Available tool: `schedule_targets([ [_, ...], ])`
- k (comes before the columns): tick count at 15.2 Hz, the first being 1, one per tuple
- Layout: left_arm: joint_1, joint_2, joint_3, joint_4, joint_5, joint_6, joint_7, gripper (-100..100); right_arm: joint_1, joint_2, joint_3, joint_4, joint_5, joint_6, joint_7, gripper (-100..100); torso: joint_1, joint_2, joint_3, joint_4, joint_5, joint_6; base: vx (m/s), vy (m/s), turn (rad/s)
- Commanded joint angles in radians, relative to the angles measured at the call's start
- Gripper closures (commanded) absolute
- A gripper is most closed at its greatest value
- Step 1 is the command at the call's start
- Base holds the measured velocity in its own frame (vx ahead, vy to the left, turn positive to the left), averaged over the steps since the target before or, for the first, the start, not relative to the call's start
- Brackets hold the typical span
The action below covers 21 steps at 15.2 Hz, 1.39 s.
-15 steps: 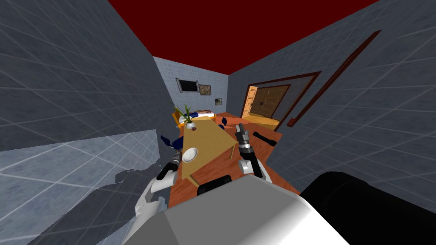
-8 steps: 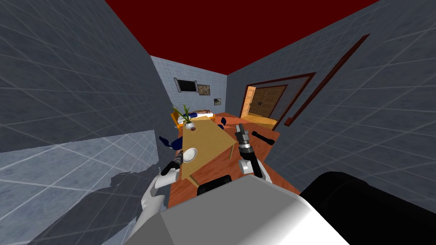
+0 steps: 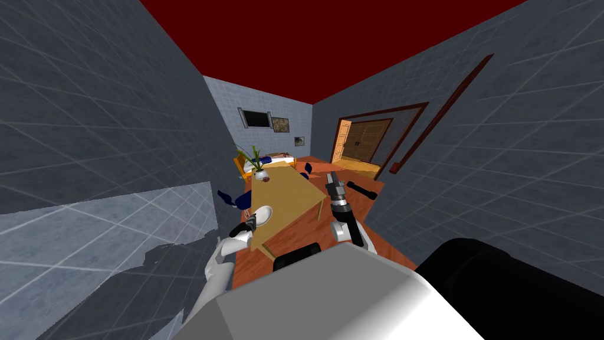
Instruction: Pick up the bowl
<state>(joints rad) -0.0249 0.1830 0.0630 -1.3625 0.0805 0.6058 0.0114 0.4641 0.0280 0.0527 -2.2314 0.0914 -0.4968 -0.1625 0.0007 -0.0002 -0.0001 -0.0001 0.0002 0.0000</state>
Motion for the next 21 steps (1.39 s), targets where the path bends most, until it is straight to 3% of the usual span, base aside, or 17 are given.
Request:
schedule_targets([
  [1, -0.018, -0.008, 0.004, 0.031, 0.003, 0.046, 0.003, -100, 0.000, 0.000, 0.000, 0.000, 0.000, 0.000, 0.000, 0, 0.000, 0.000, 0.000, 0.000, 0.000, 0.000, 0.001, 0.009, -0.041],
  [5, -0.057, -0.027, 0.012, 0.094, 0.005, 0.119, 0.010, -100, 0.000, 0.000, 0.000, 0.000, 0.000, 0.000, 0.000, 0, 0.000, 0.000, 0.000, 0.000, 0.000, 0.000, 0.004, 0.012, -0.057],
  [11, -0.093, -0.046, 0.019, 0.152, 0.007, 0.187, 0.016, -100, 0.000, 0.000, 0.000, 0.000, 0.000, 0.000, 0.000, 0, 0.000, -0.001, -0.001, 0.000, 0.000, 0.000, 0.011, 0.009, -0.042],
  [12, -0.084, -0.043, 0.017, 0.138, 0.006, 0.172, 0.014, -100, 0.000, 0.000, 0.000, 0.000, 0.000, 0.000, 0.000, 0, 0.000, -0.001, -0.001, 0.000, 0.000, 0.000, 0.007, 0.005, -0.013],
  [13, -0.096, -0.045, 0.019, 0.177, 0.003, 0.150, 0.017, -100, 0.000, 0.000, 0.000, 0.000, 0.000, 0.000, 0.000, 0, 0.000, -0.001, 0.000, 0.000, 0.000, 0.000, 0.014, 0.008, -0.009],
  [20, -0.122, -0.047, 0.021, 0.267, -0.001, 0.084, 0.020, -100, 0.000, 0.000, 0.000, 0.000, 0.000, 0.000, 0.000, 0, 0.000, -0.002, -0.001, 0.000, 0.000, 0.000, 0.023, 0.008, -0.010],
  [21, -0.118, -0.046, 0.021, 0.251, 0.000, 0.097, 0.019, -100, 0.000, 0.000, 0.000, 0.000, 0.000, 0.000, 0.000, 0, 0.000, -0.002, -0.001, 0.000, 0.000, 0.000, 0.013, 0.005, -0.004],
])
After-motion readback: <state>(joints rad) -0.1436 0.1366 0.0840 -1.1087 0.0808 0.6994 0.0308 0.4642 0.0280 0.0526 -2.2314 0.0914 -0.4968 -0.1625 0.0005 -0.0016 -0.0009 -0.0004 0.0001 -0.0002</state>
